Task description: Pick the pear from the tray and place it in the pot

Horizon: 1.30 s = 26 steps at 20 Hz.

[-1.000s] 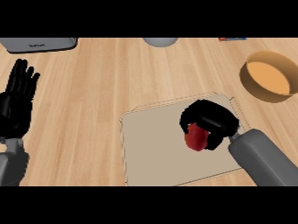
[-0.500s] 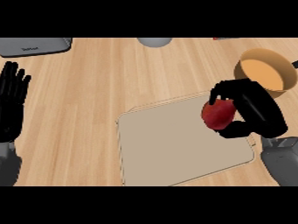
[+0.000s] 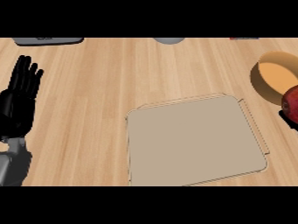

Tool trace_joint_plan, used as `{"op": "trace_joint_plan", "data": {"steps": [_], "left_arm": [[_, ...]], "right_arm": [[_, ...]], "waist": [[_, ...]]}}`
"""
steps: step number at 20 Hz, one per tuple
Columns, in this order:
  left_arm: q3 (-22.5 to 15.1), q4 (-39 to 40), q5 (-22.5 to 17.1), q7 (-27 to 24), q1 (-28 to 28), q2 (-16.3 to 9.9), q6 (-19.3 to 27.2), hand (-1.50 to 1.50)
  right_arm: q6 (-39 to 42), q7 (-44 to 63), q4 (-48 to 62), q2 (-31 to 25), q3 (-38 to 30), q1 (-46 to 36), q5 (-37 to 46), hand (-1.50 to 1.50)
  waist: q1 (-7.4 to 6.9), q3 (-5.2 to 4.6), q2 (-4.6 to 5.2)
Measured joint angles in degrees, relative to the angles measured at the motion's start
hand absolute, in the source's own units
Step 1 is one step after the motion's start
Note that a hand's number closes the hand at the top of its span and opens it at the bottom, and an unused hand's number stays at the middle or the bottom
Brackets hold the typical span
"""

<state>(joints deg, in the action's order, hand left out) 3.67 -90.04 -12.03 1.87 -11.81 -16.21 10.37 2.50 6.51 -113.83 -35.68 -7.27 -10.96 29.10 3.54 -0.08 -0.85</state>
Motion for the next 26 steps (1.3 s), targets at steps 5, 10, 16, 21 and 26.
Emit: {"op": "trace_joint_plan", "data": {"steps": [5,10,16,21,26], "left_arm": [[-1.0,1.1,0.9,0.9,-3.0,1.0,0.0,0.00],[-1.1,0.7,0.8,1.1,-3.5,1.3,-1.1,0.00],[-0.4,1.6,0.9,1.0,-4.3,1.4,-2.2,0.00],[-1.0,2.9,1.7,0.1,-5.0,2.6,-2.4,0.00],[-0.4,3.6,1.7,-0.2,-5.6,2.6,-3.2,0.00]], "right_arm": [[5.2,-3.7,6.5,-6.1,-11.0,1.0,-5.2,1.50],[5.6,-11.5,20.9,-9.1,-15.6,-2.3,-5.7,1.50],[4.4,-23.6,40.3,-12.3,-17.1,-9.0,-4.9,1.50],[0.3,-33.3,58.0,-13.4,-15.3,-16.7,-1.2,1.50],[-3.8,-39.2,72.2,-13.5,-13.4,-24.1,2.8,1.50]], "waist": [[-2.01,0.06,0.58],[-3.36,0.10,0.87],[-4.16,0.11,1.06],[-4.86,0.15,1.28],[-5.12,0.16,1.36]]}}
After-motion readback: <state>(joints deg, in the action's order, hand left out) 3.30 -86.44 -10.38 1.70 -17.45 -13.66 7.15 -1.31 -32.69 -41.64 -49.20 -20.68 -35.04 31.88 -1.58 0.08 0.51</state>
